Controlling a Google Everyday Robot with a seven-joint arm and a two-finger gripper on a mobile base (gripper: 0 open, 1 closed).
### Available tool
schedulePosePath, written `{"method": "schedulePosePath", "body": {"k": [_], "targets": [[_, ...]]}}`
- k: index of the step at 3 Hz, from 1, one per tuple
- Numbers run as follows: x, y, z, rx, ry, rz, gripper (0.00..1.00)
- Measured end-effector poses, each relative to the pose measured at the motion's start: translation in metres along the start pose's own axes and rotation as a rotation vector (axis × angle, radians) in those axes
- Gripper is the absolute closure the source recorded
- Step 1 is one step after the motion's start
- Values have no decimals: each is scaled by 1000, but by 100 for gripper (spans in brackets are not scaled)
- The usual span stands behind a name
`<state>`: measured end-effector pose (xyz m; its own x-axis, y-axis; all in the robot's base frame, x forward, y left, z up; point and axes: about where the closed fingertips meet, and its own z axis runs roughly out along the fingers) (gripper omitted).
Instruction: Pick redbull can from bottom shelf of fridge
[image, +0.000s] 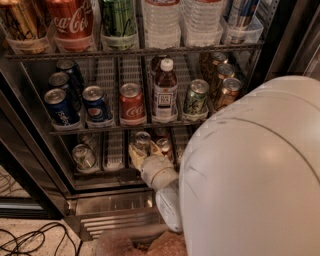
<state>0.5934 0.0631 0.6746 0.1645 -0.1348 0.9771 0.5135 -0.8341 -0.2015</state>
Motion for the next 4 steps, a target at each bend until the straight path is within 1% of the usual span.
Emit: {"method": "schedulePosePath", "body": {"k": [1, 2, 3, 4], "targets": [[8, 17, -18, -25, -46, 91, 100], [18, 32, -39, -59, -71, 208, 100], [35, 51, -65, -97, -30, 376, 100], [38, 61, -65, -137, -10, 480, 100]]}}
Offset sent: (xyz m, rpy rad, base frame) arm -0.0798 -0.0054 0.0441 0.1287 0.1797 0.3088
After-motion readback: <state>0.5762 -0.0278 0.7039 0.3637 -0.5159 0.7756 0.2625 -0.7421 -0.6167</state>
